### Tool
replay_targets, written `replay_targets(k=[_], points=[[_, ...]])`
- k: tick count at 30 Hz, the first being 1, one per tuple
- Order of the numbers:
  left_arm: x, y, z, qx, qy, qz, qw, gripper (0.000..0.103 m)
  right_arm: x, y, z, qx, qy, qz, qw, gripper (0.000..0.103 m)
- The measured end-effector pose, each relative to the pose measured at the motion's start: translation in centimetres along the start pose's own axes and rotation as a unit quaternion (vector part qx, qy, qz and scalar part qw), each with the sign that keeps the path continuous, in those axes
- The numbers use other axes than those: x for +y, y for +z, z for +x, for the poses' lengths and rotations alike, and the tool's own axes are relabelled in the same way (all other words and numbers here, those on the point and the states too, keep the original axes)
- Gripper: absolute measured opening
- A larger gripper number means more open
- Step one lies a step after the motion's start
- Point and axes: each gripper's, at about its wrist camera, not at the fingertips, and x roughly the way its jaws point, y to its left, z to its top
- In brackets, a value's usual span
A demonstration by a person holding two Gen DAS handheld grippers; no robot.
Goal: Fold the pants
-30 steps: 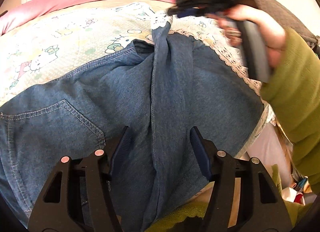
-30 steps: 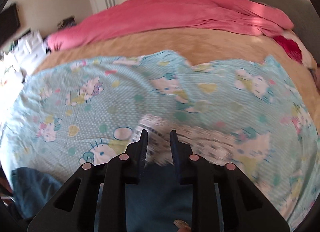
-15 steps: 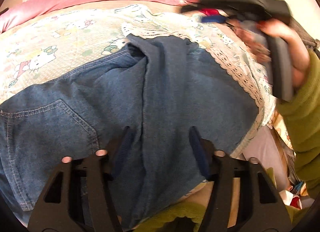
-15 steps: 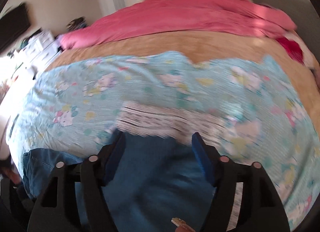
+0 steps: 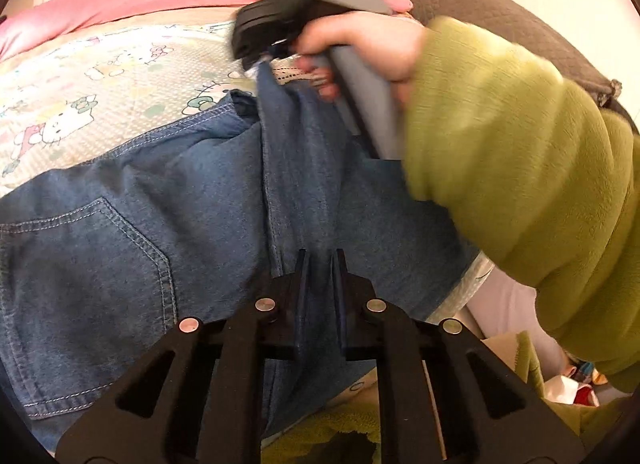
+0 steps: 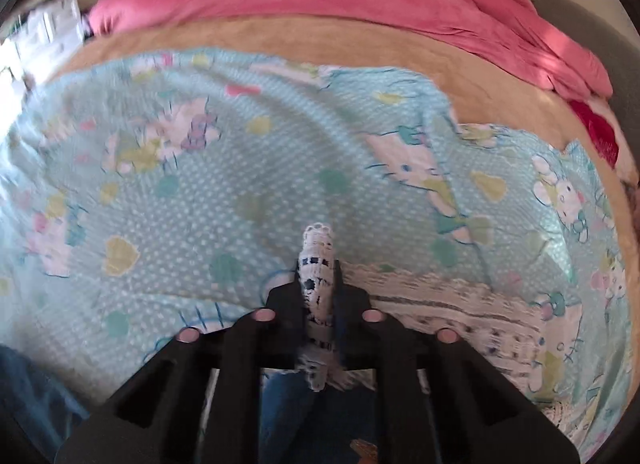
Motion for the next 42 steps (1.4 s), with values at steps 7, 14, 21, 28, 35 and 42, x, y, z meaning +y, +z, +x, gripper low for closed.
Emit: replay_targets(k=[7,14,21,28,35,42], points=[[1.0,-0.1,-0.9,-0.010,0.001,-0.009,0.9999,0.030,-8.1,-3.1,-7.8,-0.062,0.029,0.072,0.995,0.008],[0.8,0.1,-1.0,-0.017,0.025,0.006,0.9995,0.021,-14.0,-9.4,-14.6,-0.083,0.039,0.124,0.988,0.008],[0.4,0.2,-2.1,-0.035,0.033,0.023,0.9986,0.010,-17.1,-15.9,-17.8,-0.072,0.050,0.170,0.982,0.008],[-1.8,-0.5,-3.5,-0.050,0.040,0.085,0.9943,0.038,-17.6,-19.5,-18.0,-0.055,0.064,0.195,0.977,0.008],[-2.2,-0.3,-4.9,-0.060,0.058,0.110,0.9905,0.048,-18.3,-21.3,-18.3,-0.048,0.073,0.213,0.973,0.008],[-4.1,-1.3,-1.6,0.006,0.045,0.159,0.9863,0.053,-18.9,-23.1,-17.2,-0.026,0.095,0.249,0.964,0.008]])
